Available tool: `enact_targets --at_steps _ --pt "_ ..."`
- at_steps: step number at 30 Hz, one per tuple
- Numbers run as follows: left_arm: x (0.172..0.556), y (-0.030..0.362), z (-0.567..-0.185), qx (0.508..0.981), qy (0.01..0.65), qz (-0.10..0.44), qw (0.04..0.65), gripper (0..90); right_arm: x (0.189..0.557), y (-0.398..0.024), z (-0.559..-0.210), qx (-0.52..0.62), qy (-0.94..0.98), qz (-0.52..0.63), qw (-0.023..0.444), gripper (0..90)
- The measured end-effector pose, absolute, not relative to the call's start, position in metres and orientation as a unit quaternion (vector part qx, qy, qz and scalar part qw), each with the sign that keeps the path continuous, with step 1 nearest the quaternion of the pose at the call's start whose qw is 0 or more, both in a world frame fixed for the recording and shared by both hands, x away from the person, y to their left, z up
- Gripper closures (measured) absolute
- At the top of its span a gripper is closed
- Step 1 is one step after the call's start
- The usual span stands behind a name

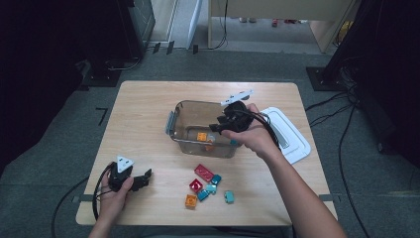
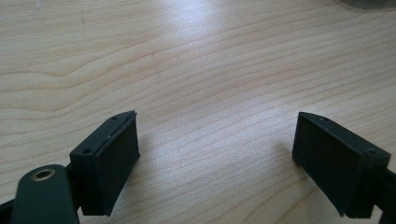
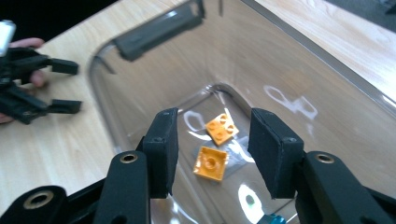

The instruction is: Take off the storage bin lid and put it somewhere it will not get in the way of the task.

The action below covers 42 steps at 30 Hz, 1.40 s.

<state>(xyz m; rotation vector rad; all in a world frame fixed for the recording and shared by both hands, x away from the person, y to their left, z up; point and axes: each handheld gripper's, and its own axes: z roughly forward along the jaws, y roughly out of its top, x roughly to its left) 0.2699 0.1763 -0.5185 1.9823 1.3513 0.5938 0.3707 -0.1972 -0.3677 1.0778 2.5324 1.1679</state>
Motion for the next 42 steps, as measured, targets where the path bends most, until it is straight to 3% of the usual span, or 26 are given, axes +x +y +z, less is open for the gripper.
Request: enact_targets --at_steps 15,24,35,42 --pt "0.27 0.176 -0.518 0.757 0.517 0.226 0.329 14.5 0.303 -0.205 -0.364 0.316 0.837 0.44 0.076 55.7" --pt "0.27 0.176 -0.518 0.758 0.517 0.225 0.328 14.4 0.27 -0.208 -0.4 0.31 0.835 0.449 0.066 56.6" --pt "0.27 0.176 -0.518 0.759 0.515 0.225 0.329 14.5 0.268 -0.217 -0.455 0.345 0.829 0.438 0.04 58.0" --pt "0.269 0.176 -0.518 0.76 0.513 0.224 0.33 14.5 0.266 -0.21 -0.475 0.346 0.841 0.411 0.06 56.9"
